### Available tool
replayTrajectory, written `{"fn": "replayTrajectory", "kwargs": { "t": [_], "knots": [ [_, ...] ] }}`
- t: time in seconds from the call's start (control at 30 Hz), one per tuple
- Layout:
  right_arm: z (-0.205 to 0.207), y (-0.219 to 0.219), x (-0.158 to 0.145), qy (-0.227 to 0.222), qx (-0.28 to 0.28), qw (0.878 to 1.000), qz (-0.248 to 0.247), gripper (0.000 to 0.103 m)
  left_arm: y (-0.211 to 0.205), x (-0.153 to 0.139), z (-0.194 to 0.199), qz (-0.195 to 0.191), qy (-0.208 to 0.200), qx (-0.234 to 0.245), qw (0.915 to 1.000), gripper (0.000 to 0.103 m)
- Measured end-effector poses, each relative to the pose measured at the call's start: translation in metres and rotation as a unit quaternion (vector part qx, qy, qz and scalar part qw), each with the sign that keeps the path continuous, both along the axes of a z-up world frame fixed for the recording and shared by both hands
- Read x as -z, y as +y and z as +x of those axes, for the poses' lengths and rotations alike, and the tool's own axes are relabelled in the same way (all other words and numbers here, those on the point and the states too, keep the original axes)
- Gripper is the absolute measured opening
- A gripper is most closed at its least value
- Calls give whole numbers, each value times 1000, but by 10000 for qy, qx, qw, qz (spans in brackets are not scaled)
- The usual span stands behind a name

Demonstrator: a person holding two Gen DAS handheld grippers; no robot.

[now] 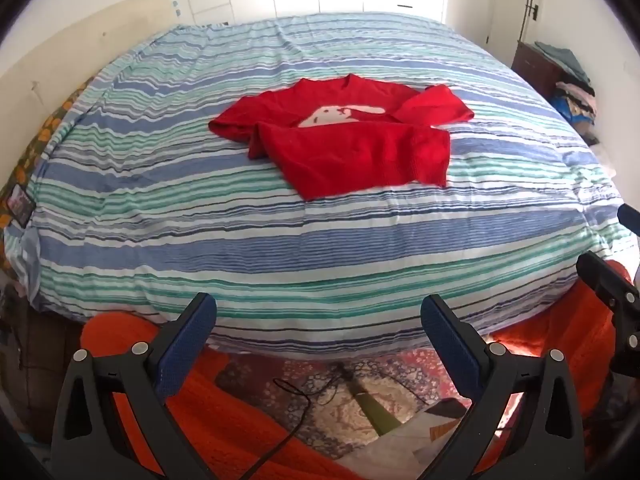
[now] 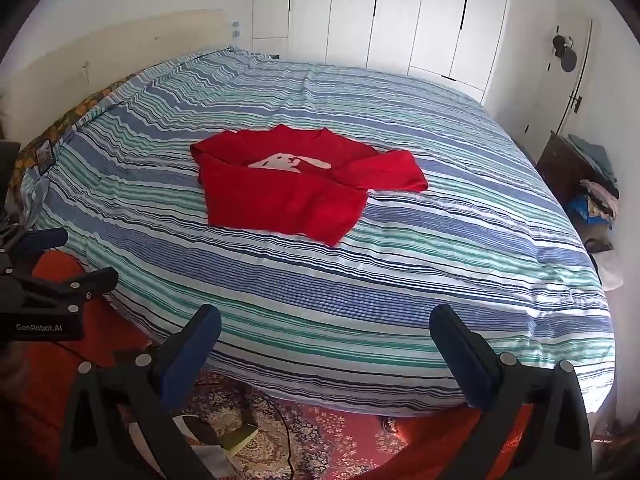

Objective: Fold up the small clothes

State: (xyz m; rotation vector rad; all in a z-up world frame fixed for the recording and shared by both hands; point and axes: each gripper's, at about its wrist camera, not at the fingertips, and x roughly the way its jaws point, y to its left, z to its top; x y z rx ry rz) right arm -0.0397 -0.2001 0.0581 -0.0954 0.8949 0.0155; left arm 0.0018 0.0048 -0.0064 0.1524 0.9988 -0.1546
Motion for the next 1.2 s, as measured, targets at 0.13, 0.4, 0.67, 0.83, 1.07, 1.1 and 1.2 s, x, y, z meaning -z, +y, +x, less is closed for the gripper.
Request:
{"fn": "replayTrajectory", "kwargs": {
  "t": [0.13, 0.4, 0.67, 0.83, 1.07, 1.1, 1.2],
  "knots": [
    [-6, -2, 10, -13, -151, 9999, 36, 103, -2, 1, -2, -4, -21, 3, 10000, 102],
    [-5, -3, 14, 51, -155, 9998, 115, 103, -6, 2, -2, 89, -10, 96, 9999, 102],
    [-4, -1, 17, 107, -169, 9997, 145, 103, -9, 1, -4, 135, -30, 124, 9998, 102],
    [-5, 2, 17, 100, -216, 9996, 121, 103, -7, 2, -3, 118, 17, 100, 9999, 102],
    [-5, 2, 19, 126, -220, 9996, 125, 103, -9, 4, -2, 112, 67, 96, 9999, 102],
    [-5, 2, 19, 126, -221, 9996, 124, 103, -9, 4, -1, 115, 72, 96, 9999, 102],
    [-5, 3, 19, 135, -223, 9996, 121, 103, -9, 5, -2, 119, 81, 101, 9998, 102]
  ]
}}
